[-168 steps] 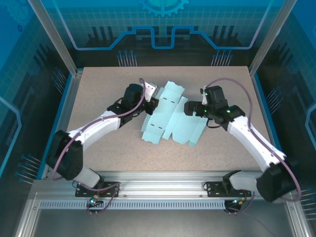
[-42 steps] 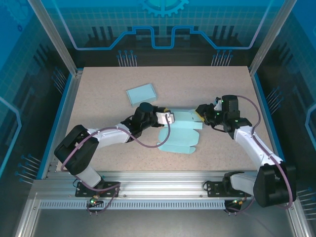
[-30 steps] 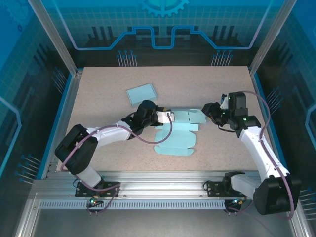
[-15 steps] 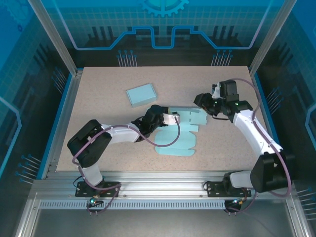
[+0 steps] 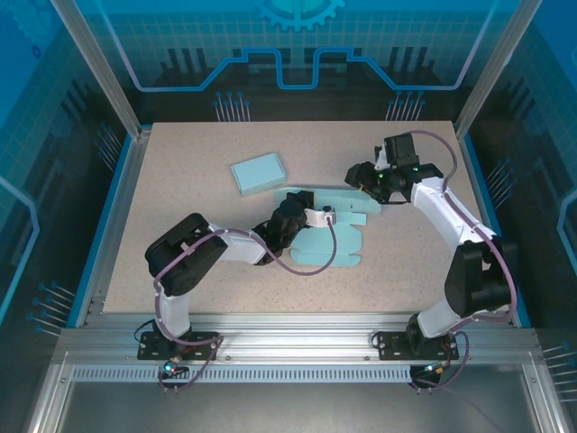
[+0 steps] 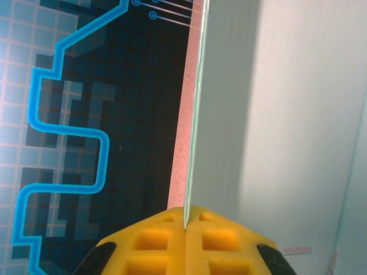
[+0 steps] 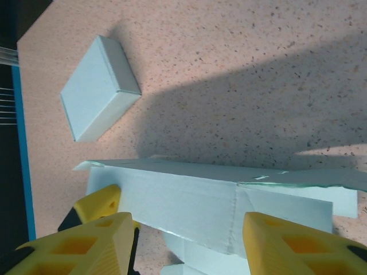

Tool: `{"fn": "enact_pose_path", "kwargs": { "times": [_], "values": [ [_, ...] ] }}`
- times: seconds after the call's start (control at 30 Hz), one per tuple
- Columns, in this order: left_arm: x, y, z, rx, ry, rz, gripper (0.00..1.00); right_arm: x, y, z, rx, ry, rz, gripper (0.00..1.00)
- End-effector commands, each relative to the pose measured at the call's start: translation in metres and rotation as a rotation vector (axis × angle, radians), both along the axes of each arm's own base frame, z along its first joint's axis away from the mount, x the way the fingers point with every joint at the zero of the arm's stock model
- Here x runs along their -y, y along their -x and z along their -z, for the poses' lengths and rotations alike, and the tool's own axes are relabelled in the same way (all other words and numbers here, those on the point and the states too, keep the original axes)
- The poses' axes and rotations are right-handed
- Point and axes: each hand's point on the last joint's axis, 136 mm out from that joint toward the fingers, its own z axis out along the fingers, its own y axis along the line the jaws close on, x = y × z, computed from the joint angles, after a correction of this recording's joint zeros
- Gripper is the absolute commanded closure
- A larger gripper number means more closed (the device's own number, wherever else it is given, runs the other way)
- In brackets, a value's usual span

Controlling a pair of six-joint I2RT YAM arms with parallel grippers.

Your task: Fold the paper box

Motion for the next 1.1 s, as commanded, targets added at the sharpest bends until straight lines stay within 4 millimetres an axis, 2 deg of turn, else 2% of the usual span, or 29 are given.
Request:
{"fn": "enact_pose_path", "kwargs": {
  "times": [0.0,0.3,0.57,0.7,0.97,1.07],
  "values": [
    [0.001,-0.007,-0.014,0.06,0.025,-0.031,1.0,-0.002,0.003,0.017,-0.051,0.011,0.001,0.46],
    [0.001,-0.008,-0.011,0.065,0.026,-0.038,1.0,-0.006,0.005,0.039,-0.074,-0.003,0.015,0.45],
    [0.008,-0.006,-0.005,0.071,0.025,-0.031,1.0,-0.035,-0.013,0.037,-0.027,-0.096,-0.034,0.47],
    [0.012,-0.004,0.001,0.066,0.02,-0.023,1.0,-0.045,-0.019,0.041,-0.029,-0.093,-0.05,0.56],
    [0.009,-0.001,0.005,0.06,0.031,-0.014,1.0,-0.035,-0.015,0.055,-0.072,-0.036,-0.023,0.64],
    [0.007,0.0,0.006,0.039,0.038,-0.004,0.88,-0.033,-0.014,0.062,-0.089,-0.029,-0.019,0.65]
  ]
}}
